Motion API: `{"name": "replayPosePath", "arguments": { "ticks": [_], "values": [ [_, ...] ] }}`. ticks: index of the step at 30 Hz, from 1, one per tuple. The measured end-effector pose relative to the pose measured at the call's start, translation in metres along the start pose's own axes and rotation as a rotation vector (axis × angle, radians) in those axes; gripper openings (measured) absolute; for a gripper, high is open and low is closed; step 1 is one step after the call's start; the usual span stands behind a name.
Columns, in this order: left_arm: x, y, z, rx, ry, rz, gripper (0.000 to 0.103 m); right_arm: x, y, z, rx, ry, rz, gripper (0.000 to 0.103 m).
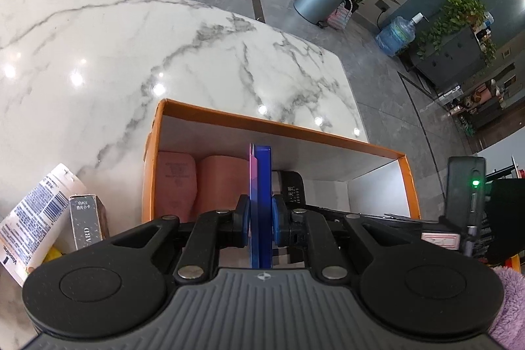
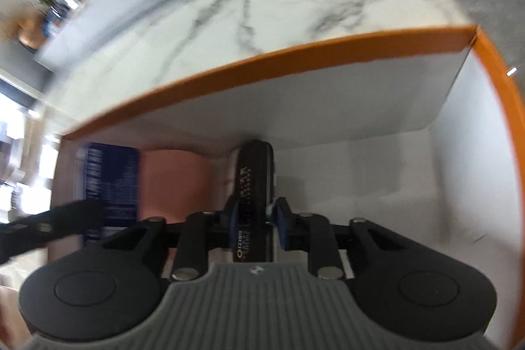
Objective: Organize rigid objects
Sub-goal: 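Lower the plaid case into the orange box and open the right gripper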
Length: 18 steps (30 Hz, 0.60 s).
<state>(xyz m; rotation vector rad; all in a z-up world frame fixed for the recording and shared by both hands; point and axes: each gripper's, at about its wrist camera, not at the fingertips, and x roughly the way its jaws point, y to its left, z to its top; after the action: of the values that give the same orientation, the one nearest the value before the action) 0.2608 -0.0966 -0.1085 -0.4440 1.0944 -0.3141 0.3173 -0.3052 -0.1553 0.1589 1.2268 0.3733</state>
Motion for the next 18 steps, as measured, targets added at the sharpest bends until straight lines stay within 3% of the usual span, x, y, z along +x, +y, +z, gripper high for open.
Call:
{"name": "replayPosePath", "arguments": {
  "ticks": [7,9,12,18],
  "values": [
    [0.002,0.002,-0.001,-0.018,0.007,-0.002,0.015,0.007,-0.001,-0.001,0.034,0.011,0.020,0.030],
    [0.003,0.002,-0.002,-0.016,0.007,-0.004,0.015,0.007,0.002,-0.003,0.011,0.002,-0.009,0.032],
    [0.004,-0.003,-0.003,-0.014,0.012,-0.017,0.015,0.006,0.000,-0.006,-0.002,-0.011,-0.044,0.043],
    [0.023,-0.021,-0.002,-0.005,0.041,-0.073,0.015,-0.032,-0.006,-0.011,-0.057,-0.085,-0.111,0.042]
  ]
}}
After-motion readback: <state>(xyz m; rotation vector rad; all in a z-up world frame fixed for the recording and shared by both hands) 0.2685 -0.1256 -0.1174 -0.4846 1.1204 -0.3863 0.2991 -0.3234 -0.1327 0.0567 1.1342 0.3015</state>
